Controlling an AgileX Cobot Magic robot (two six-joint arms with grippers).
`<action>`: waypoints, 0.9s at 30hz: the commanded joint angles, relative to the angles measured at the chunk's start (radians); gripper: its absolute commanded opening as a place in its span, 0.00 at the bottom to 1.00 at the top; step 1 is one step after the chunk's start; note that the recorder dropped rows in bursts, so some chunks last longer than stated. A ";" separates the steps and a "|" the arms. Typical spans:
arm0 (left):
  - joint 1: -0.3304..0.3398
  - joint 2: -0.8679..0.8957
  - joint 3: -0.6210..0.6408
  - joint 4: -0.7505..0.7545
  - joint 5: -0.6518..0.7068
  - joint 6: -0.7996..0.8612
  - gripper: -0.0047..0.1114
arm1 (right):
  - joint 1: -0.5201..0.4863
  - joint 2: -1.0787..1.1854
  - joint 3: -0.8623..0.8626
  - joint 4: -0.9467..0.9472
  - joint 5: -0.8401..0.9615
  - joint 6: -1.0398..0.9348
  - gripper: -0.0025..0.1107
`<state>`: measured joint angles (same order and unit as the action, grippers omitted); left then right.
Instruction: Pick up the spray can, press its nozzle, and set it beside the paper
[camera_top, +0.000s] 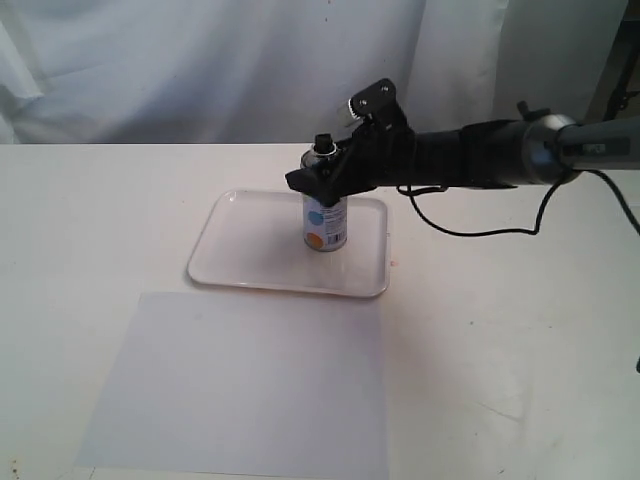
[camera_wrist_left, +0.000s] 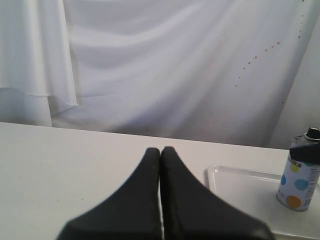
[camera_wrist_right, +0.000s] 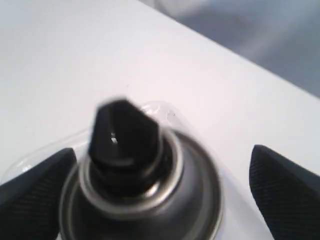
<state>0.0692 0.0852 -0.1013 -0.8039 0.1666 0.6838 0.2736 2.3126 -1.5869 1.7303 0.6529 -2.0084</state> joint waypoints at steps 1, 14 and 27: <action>0.001 -0.007 0.003 -0.005 -0.001 0.005 0.04 | -0.016 -0.087 -0.007 0.014 0.006 0.035 0.77; 0.001 -0.007 0.003 -0.005 -0.001 0.005 0.04 | -0.022 -0.369 -0.007 -0.327 -0.023 0.594 0.58; 0.001 -0.007 0.003 -0.005 -0.001 0.005 0.04 | -0.018 -0.616 0.091 -0.755 -0.011 1.187 0.02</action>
<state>0.0692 0.0852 -0.1013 -0.8039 0.1666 0.6838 0.2594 1.7468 -1.5596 1.0290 0.6756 -0.9049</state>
